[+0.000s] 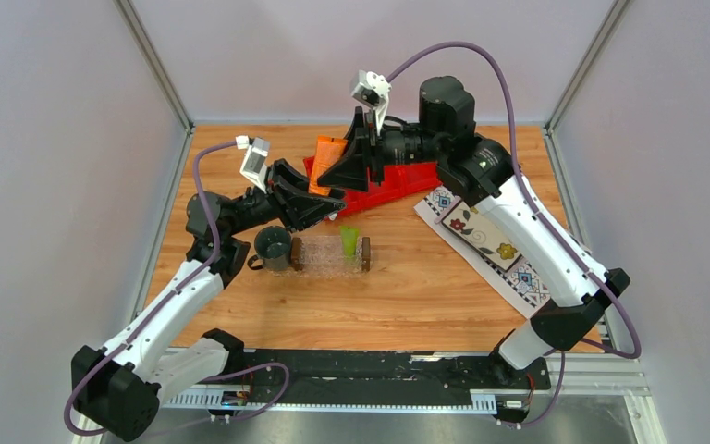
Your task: Prepare toiletry sets of a toothbrush and toothpaste on the tray
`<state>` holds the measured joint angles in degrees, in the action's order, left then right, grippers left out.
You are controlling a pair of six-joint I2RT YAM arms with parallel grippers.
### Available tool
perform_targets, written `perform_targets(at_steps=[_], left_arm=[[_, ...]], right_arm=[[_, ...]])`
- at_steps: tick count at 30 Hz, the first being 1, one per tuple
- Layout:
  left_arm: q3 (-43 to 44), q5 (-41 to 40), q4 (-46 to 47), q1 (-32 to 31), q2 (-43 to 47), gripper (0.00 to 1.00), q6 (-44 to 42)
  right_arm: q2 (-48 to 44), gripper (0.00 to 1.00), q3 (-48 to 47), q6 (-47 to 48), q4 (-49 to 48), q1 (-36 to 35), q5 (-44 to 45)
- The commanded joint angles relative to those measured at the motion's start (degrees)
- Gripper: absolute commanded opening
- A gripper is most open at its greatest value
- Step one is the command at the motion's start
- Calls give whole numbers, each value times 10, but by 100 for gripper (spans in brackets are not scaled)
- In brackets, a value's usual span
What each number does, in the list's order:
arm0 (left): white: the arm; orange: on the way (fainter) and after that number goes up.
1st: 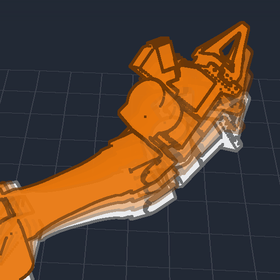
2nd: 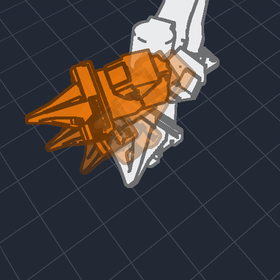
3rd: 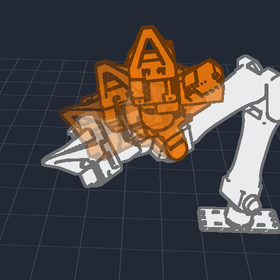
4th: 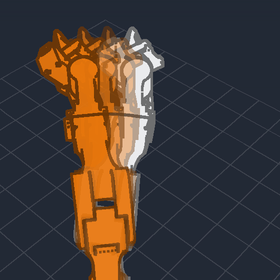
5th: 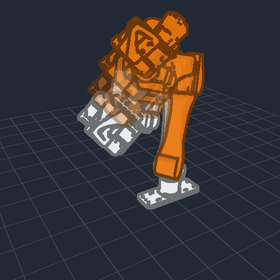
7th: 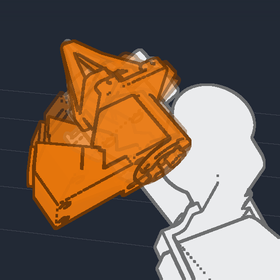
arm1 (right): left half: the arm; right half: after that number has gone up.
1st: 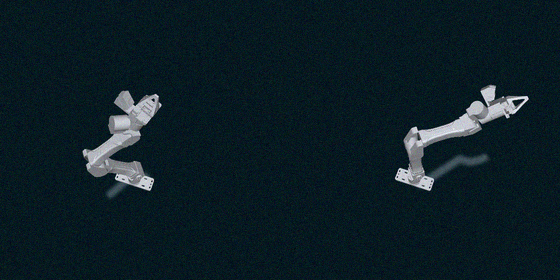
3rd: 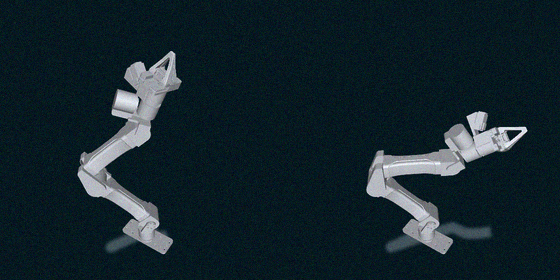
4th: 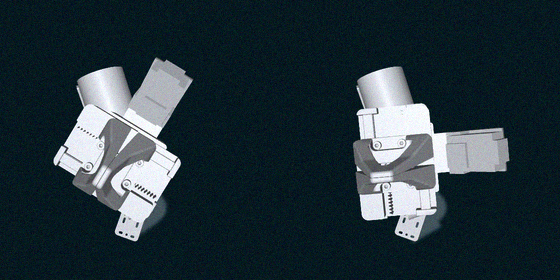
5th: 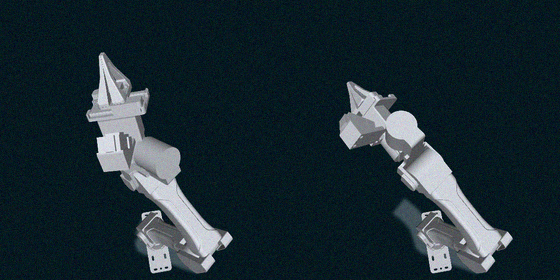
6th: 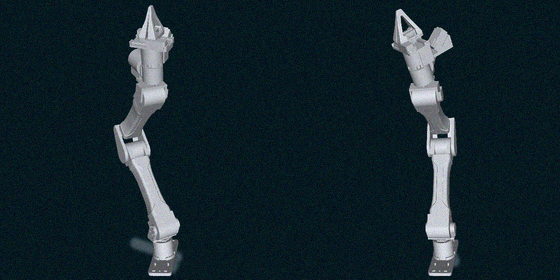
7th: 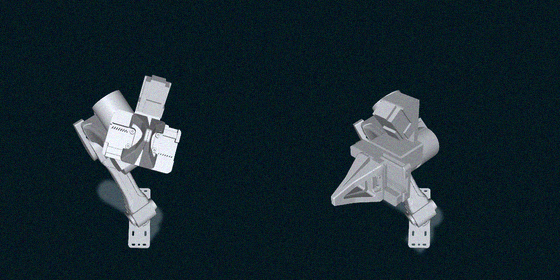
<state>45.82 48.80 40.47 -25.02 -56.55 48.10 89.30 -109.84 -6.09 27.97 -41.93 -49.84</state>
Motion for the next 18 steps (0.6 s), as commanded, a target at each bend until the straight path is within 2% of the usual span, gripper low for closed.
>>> perform_targets(at_steps=[1,4,8,11,18], left_arm=[[2,-13,56,2,11,0,12],[1,-19,71,3,11,0,19],[0,-20,92,7,14,0,32],[-2,-20,93,8,14,0,34],[-11,-19,74,8,14,0,15]], right_arm=[[8,41,-19,-3,-24,-10,-10],[12,43,-16,-2,-24,-12,-10],[18,42,-20,0,-21,-14,-10],[21,36,-25,0,-20,-14,-12],[21,15,-29,0,-17,-15,-17]])
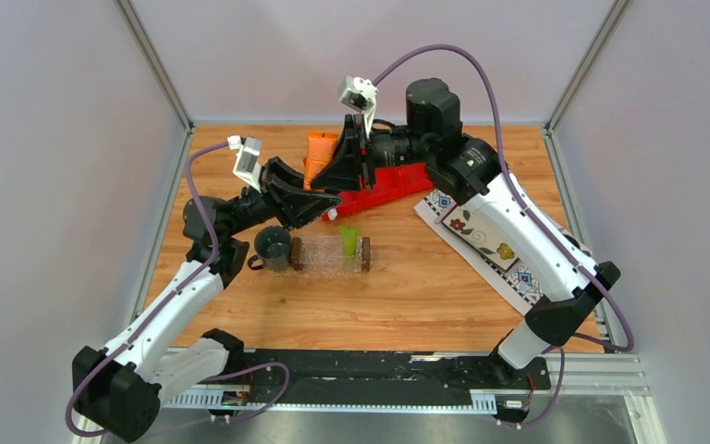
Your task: Prepare toiletry sets of a toothbrush and toothpaste on the tray
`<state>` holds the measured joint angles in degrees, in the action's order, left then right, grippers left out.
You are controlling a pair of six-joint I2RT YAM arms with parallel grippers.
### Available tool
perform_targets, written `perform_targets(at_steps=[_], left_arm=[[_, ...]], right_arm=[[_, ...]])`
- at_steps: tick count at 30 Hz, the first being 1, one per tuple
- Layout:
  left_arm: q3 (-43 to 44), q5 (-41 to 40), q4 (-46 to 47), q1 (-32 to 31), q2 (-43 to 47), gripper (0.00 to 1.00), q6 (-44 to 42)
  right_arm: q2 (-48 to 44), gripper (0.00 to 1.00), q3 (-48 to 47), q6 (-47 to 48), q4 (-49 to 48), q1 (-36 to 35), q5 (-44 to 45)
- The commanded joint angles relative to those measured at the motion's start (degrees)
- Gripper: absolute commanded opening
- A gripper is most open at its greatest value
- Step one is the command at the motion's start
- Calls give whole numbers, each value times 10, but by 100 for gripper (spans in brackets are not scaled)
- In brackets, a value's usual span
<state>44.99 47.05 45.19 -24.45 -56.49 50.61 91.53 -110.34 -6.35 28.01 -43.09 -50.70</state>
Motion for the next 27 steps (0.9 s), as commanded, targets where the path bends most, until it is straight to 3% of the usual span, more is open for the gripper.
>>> perform_targets(at_steps=[1,5,7,8,10,12,17,22,27], left_arm=[[-3,-1,24,2,13,0,-13],[-3,2,-1,2,15,4,-25],[1,7,-15,1,18,14,-39],[5,14,-33,2,20,25,-52],[12,17,-68,3,25,33,-74],[30,21,-141,4,29,49,-117],[69,25,-287,6,36,71,-218],[112,29,-394,10,47,75,-295],[186,28,-578,14,66,76,-433]], right_arm=[[-2,13,-24,5,-18,-3,-8],[-6,0,-22,9,-16,-3,-5],[-9,0,-19,14,-10,-3,-1],[-12,0,-18,19,-9,-3,1],[-19,0,-19,26,-3,-3,6],[-22,0,-21,38,3,-3,18],[-42,0,-17,61,26,-2,46],[-64,0,4,93,37,1,63],[-88,0,43,131,57,10,87]])
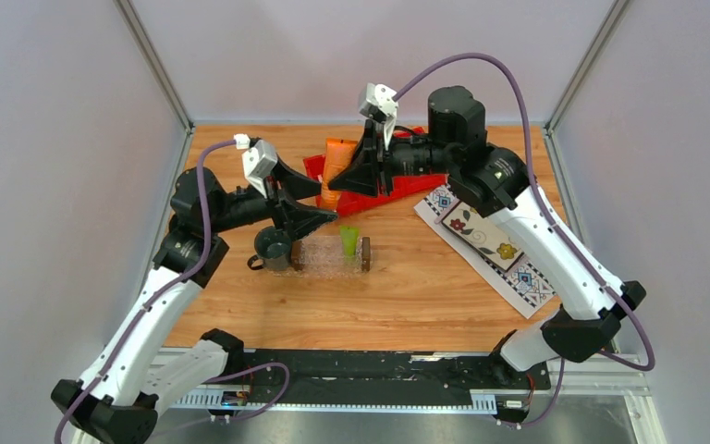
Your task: Prepare toiletry sets of a toothbrush and toothpaste on the tray
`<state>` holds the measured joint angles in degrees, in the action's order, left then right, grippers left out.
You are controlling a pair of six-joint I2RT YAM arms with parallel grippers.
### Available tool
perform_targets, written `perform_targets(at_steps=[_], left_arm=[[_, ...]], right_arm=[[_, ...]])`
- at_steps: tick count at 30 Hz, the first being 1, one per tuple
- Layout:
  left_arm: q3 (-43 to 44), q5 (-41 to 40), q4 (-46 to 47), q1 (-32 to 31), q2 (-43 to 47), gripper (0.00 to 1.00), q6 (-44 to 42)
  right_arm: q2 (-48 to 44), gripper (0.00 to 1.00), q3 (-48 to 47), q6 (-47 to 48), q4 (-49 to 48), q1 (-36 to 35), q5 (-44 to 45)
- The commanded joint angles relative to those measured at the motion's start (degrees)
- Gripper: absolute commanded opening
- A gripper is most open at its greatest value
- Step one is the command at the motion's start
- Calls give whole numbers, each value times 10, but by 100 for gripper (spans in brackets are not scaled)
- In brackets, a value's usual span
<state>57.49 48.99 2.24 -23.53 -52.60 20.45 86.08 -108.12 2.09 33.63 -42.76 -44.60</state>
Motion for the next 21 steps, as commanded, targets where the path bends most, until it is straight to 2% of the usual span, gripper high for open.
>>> perform_targets(at_steps=[1,4,8,13,21], left_arm=[[72,8,-167,6,29,76,-143],[113,12,-236,8,36,77,-181],[173,17,-277,8,34,76,-204],[190,14,-255,8,22,76,-192],[160,26,-182,8,-9,77,-158]], right_arm=[[-42,0,29,54,10,9,28],[-59,0,56,78,23,13,36],[-72,0,87,99,32,14,29],[-68,0,106,116,43,13,2],[-52,0,106,141,64,-6,-10]])
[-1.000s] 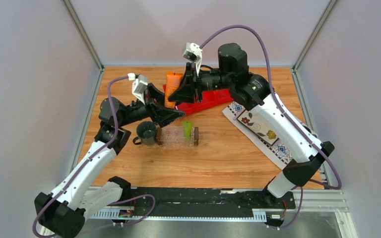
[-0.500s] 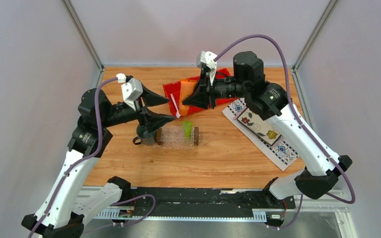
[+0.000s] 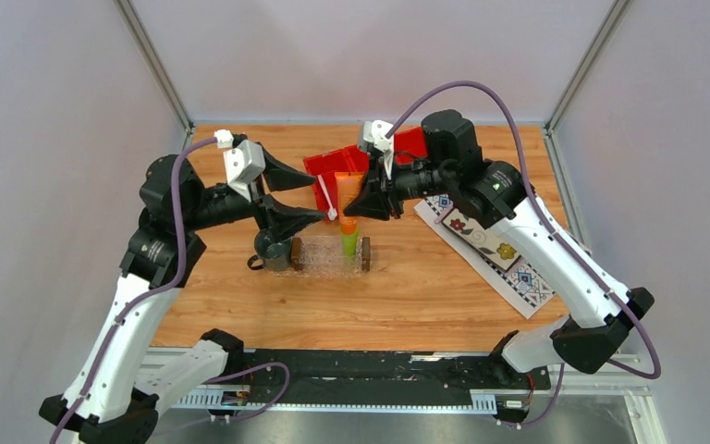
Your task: Prepare toiletry sets of a toothbrush and toothpaste on the tray
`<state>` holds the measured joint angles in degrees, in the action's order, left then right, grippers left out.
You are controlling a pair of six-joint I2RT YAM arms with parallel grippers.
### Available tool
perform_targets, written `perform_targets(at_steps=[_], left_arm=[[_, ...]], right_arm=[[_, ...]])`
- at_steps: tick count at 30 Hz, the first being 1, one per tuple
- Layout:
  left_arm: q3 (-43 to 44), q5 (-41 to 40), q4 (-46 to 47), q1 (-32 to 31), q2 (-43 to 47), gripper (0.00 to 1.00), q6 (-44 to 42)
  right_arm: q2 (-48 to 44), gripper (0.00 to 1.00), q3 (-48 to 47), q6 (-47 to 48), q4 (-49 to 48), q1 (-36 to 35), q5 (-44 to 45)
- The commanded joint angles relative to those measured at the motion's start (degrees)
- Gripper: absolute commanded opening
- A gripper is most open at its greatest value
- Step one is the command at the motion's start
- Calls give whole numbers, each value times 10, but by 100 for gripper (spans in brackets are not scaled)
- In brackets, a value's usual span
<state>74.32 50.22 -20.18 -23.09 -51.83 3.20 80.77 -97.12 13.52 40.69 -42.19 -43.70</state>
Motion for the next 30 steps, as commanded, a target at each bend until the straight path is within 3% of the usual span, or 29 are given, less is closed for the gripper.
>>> perform_targets(at_steps=[1,12,19,30], left_arm=[[-7,15,49,3,-20,77,17],[6,43,74,3,-48,77,32],[46,41,-71,2,-62,75,-66],[67,49,-175,2,-73,73,-130]], right_arm=[[3,0,-3,30,-4,-15,-20],[35,0,-7,60,23,-43,-10],[47,0,-14,87,42,-60,16],[58,0,-14,121,63,-82,67]])
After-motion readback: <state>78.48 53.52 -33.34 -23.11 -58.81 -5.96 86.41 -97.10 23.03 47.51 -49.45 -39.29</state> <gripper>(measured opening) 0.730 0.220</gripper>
